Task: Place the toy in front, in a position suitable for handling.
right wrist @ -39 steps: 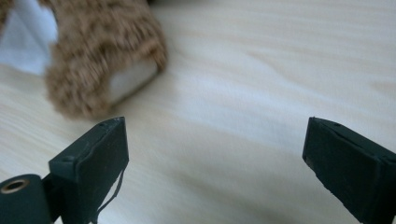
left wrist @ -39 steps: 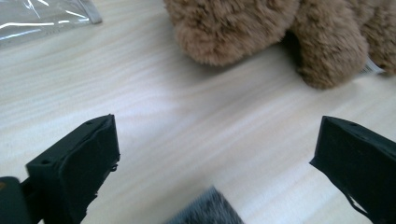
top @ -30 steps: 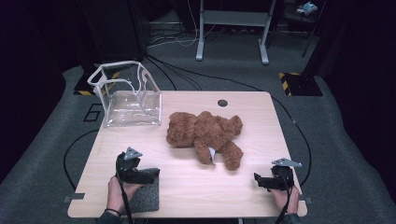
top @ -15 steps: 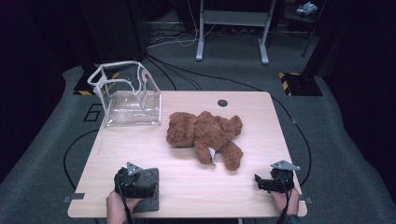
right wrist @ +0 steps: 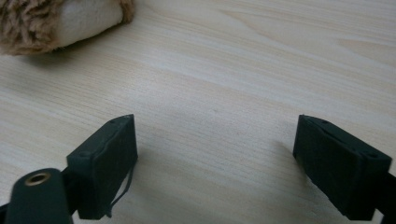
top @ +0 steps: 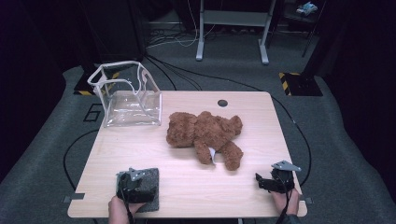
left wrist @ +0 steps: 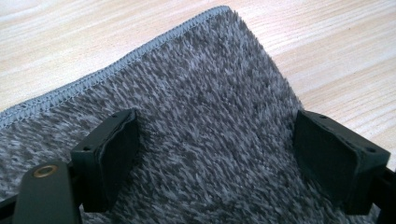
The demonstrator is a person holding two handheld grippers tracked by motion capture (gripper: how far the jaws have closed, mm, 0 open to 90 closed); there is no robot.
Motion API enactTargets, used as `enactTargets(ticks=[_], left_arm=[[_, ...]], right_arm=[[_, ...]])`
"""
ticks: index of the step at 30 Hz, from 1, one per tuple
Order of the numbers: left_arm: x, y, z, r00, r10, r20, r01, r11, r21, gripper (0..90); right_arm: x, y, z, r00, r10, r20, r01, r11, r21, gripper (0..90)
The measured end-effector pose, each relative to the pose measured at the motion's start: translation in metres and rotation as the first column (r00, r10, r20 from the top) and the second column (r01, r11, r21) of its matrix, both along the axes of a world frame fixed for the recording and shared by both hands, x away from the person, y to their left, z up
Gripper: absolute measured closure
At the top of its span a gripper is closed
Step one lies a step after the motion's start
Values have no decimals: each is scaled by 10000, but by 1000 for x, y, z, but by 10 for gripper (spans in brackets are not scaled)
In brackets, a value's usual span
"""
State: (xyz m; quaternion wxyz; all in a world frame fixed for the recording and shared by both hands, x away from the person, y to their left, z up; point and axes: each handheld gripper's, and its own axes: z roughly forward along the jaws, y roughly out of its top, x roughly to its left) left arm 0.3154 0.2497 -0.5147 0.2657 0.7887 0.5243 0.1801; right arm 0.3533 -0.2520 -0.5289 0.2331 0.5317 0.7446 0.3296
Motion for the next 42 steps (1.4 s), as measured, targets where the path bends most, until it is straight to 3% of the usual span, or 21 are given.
enactTargets(ticks=[6,11,14,16,20,28,36,42], left_arm=[[-1,1,0,10000,36,38,-35,9999,-106,173],[2,-1,1,9997,-20,-225,20,10000,-23,172],[1,0,1,10000,-17,-70,17,10000,-50,171],[-1,0,2,9999,-90,50,91,9999,-78,217],[-4,-3,3,9992,-211,325,217,9996,-194,404],[-8,-1,4,9975,-28,707,56,9993,-383,657],[-6,-5,9,9961,-404,780,430,9985,-327,724],[-4,-16,14,9938,-742,824,795,9948,-629,725]], right_arm=[[1,-1,0,10000,35,-2,-35,10000,-5,125],[1,-1,0,10000,81,11,-81,10000,35,121],[2,-1,0,9999,100,-30,-100,9999,28,114],[1,-1,0,9999,98,-25,-98,9999,28,114],[2,-1,0,9997,248,48,-248,9997,-76,116],[1,-1,0,9998,194,39,-193,9998,-12,127],[1,-1,0,9999,158,19,-158,9999,50,131],[1,-1,0,9999,157,39,-157,9999,57,132]])
